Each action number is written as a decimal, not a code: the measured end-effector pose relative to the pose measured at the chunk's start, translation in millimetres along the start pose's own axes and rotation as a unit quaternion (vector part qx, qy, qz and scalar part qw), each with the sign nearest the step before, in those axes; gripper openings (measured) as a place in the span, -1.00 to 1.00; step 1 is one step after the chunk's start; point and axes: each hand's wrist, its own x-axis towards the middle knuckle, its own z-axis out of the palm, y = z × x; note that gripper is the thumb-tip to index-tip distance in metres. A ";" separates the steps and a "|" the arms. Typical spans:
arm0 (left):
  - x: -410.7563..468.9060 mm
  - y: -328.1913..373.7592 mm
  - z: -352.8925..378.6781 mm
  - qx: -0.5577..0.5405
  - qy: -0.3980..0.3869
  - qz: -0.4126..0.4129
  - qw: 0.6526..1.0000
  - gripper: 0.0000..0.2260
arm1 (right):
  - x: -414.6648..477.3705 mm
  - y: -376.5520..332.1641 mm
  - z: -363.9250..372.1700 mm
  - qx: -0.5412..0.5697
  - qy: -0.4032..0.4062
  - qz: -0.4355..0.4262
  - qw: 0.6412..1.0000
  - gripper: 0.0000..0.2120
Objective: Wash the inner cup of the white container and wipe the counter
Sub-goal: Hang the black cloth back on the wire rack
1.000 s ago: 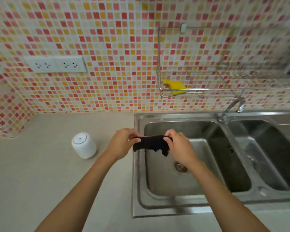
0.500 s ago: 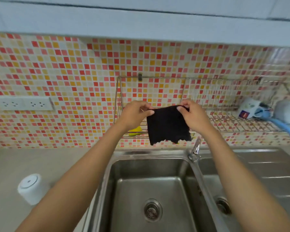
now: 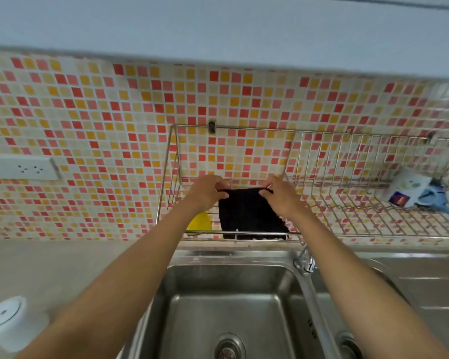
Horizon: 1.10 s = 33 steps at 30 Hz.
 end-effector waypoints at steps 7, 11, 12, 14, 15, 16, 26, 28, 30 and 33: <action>-18.5 -3.1 20.1 0.134 -0.098 0.079 0.983 -0.51 | -16.5 -3.2 24.2 -0.114 -0.076 -0.090 0.986 -0.55; -29.0 0.7 10.8 0.150 -0.058 0.060 0.985 -0.51 | -17.0 -8.2 19.8 -0.098 -0.120 -0.063 0.986 -0.53; -32.3 0.3 8.3 0.165 -0.026 0.044 0.985 -0.52 | -17.5 -9.1 19.6 -0.096 -0.140 -0.057 0.984 -0.51; -40.4 -1.6 3.2 0.218 0.035 -0.010 0.975 -0.48 | -19.7 -11.7 22.2 -0.125 -0.208 -0.050 0.969 -0.46; -44.9 -3.3 1.6 0.245 0.042 -0.049 0.967 -0.42 | -20.6 -12.4 24.2 -0.143 -0.231 -0.049 0.961 -0.45; -49.3 -5.4 1.0 0.262 0.036 -0.088 0.961 -0.34 | -21.7 -12.7 25.3 -0.148 -0.238 -0.046 0.959 -0.46; -64.0 -15.3 7.1 0.048 0.129 -0.095 0.986 -0.34 | -44.1 -20.1 21.7 -0.112 -0.135 -0.050 0.983 -0.56; -62.7 -16.6 8.6 0.042 0.131 -0.083 0.987 -0.39 | -44.5 -22.8 20.3 -0.132 -0.157 -0.050 0.977 -0.56; -59.1 -18.8 9.3 0.055 0.103 -0.105 0.988 -0.43 | -44.6 -26.0 19.5 -0.143 -0.168 -0.044 0.974 -0.57; -55.5 -21.6 11.1 0.103 0.064 -0.121 0.985 -0.47 | -45.6 -28.1 20.6 -0.132 -0.174 -0.032 0.975 -0.58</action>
